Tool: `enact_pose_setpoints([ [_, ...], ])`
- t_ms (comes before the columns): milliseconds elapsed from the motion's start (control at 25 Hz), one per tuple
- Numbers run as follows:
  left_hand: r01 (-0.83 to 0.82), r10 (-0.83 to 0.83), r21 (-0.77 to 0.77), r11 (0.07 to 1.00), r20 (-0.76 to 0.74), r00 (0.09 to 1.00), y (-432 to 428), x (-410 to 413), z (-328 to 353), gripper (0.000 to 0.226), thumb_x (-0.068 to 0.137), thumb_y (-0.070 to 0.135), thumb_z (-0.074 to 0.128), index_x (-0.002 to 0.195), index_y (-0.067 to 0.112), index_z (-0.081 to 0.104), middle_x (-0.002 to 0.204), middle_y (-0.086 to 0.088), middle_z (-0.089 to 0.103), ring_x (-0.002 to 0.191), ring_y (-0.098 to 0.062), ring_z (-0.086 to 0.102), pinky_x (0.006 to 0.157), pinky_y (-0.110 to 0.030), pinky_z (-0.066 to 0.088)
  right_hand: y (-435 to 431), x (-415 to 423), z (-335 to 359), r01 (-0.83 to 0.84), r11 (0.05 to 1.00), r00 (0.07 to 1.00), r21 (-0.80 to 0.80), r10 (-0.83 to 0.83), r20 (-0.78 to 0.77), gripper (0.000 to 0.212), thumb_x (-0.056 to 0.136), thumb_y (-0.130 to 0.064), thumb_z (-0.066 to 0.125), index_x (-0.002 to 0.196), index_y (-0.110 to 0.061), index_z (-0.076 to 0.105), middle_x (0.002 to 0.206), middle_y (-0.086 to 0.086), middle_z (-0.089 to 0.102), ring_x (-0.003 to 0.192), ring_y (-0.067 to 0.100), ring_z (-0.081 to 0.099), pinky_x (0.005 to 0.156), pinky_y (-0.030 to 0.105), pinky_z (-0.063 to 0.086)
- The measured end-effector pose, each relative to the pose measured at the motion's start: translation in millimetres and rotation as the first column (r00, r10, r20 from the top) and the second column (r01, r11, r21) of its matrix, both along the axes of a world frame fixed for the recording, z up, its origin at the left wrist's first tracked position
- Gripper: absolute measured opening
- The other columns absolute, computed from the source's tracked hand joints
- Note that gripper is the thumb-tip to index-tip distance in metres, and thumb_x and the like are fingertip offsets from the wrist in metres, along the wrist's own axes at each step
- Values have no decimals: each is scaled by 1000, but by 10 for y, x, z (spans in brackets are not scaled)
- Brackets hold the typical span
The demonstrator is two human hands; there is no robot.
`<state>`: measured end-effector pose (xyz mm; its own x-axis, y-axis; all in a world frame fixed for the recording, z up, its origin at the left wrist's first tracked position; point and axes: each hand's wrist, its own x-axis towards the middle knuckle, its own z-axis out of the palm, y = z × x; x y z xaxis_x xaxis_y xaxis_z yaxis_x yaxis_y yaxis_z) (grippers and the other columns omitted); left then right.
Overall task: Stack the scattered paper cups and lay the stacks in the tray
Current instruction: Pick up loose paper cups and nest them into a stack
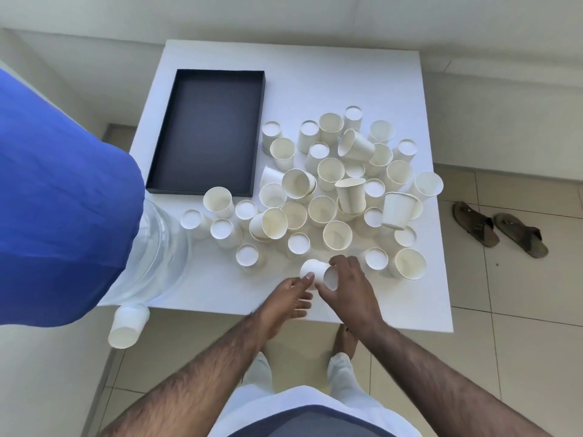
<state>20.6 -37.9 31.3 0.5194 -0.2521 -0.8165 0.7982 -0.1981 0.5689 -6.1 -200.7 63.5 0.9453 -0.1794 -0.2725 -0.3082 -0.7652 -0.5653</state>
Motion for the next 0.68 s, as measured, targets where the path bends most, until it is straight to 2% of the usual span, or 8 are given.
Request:
enact_pose_setpoints([
  [40, -119, 108, -115, 986, -95, 990, -41, -39, 55, 59, 94, 59, 63, 128, 12, 64, 117, -12, 72, 104, -24, 70, 95, -38, 56, -2, -44, 53, 76, 992, 997, 96, -76, -4, 44, 84, -36, 75, 118, -19, 54, 110, -1, 53, 94, 19, 58, 74, 35, 52],
  [120, -313, 268, -259, 914, -195, 943, -128, -114, 127, 60, 90, 54, 68, 131, 11, 63, 123, -14, 74, 111, -26, 72, 101, -39, 56, 19, -122, 133, 187, 949, 982, 255, -184, -36, 44, 80, -33, 79, 115, -23, 54, 109, -4, 55, 93, 13, 60, 77, 33, 55],
  [240, -480, 421, -354, 803, -234, 876, -229, -159, 215, 66, 89, 48, 71, 138, 6, 57, 128, -23, 71, 113, -33, 72, 84, -36, 62, 93, -198, 214, 228, 894, 974, 386, -203, -105, 42, 78, -31, 82, 108, -27, 54, 108, -7, 59, 94, 10, 63, 74, 23, 54],
  [320, -492, 448, -375, 786, -203, 871, -233, -153, 256, 67, 89, 45, 74, 140, 6, 56, 130, -26, 69, 115, -37, 71, 81, -40, 62, 135, -189, 277, 197, 885, 980, 422, -176, -89, 35, 81, -34, 82, 105, -26, 58, 105, -9, 61, 91, 7, 65, 70, 18, 51],
  [400, -458, 448, -325, 828, -110, 887, -149, -133, 299, 64, 85, 43, 80, 136, 9, 60, 124, -21, 73, 110, -36, 72, 86, -46, 61, 163, -112, 364, 185, 892, 977, 412, -213, 22, 20, 89, -37, 76, 98, -25, 63, 99, -10, 62, 87, 6, 65, 72, 26, 53],
  [480, -410, 423, -230, 883, 8, 906, 0, -104, 377, 65, 76, 44, 85, 129, 13, 64, 109, -13, 75, 96, -29, 73, 82, -45, 62, 211, 71, 443, 187, 908, 957, 375, -255, 141, 15, 93, -36, 71, 93, -23, 64, 95, -9, 62, 89, 10, 63, 76, 32, 53],
  [600, -297, 313, -113, 948, 171, 934, 241, -103, 486, 67, 67, 54, 85, 123, 24, 65, 107, -7, 75, 86, -21, 72, 70, -36, 60, 407, 496, 477, 120, 954, 960, 275, -182, 212, 17, 91, -38, 71, 96, -22, 67, 101, -8, 60, 102, 15, 58, 85, 29, 45],
  [680, -249, 241, -3, 968, 269, 933, 374, -140, 498, 63, 69, 63, 78, 120, 29, 65, 105, -3, 75, 82, -18, 71, 62, -31, 57, 572, 803, 455, 81, 970, 968, 228, -131, 215, 28, 87, -41, 75, 103, -20, 68, 111, -4, 59, 110, 19, 56, 90, 29, 42],
])
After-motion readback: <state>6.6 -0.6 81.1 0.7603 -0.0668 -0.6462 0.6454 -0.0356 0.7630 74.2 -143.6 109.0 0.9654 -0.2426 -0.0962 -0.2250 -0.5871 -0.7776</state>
